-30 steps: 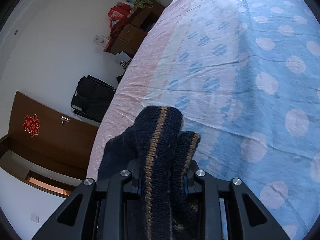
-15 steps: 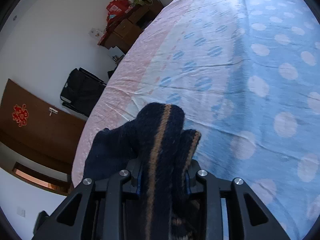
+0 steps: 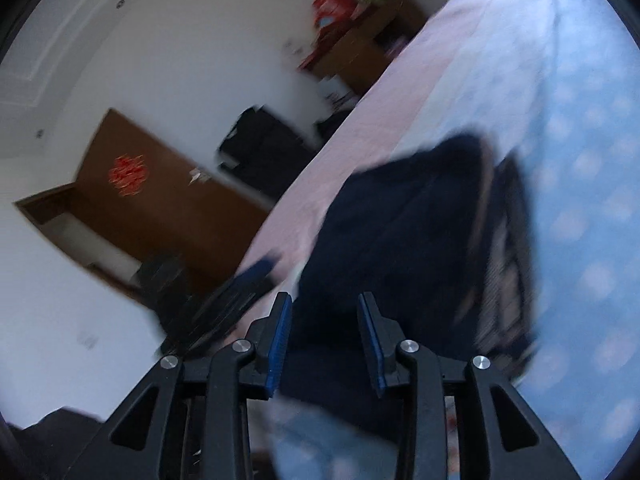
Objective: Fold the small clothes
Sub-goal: 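Lay the striped end onto the folded sweater and open the right gripper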
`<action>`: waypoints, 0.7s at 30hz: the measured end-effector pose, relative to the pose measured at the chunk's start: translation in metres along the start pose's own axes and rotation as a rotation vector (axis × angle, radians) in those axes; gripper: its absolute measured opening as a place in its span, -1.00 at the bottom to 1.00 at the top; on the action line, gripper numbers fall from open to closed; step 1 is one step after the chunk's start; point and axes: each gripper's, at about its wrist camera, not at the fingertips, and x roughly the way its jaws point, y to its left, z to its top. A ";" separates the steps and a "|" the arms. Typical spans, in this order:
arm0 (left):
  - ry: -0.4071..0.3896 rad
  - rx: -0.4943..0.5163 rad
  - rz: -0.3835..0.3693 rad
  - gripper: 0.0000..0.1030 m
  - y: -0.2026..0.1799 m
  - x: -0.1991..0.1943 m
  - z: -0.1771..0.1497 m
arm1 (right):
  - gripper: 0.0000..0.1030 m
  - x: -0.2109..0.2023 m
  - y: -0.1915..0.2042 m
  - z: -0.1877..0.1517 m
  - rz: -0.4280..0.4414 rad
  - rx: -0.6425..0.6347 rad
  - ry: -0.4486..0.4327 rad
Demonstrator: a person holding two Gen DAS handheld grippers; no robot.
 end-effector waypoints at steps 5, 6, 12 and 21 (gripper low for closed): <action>0.120 0.010 0.066 0.51 0.008 0.049 -0.018 | -0.29 0.005 -0.056 -0.030 -0.113 0.204 -0.015; 0.122 -0.004 0.065 0.61 0.011 0.051 -0.021 | -0.30 0.001 -0.070 -0.036 -0.122 0.253 -0.028; 0.115 -0.016 0.112 0.95 0.015 0.047 -0.028 | -0.34 0.000 -0.082 -0.047 -0.124 0.210 -0.066; 0.082 0.068 0.178 0.97 -0.002 0.020 -0.035 | -0.30 -0.010 -0.064 -0.065 -0.201 0.193 -0.142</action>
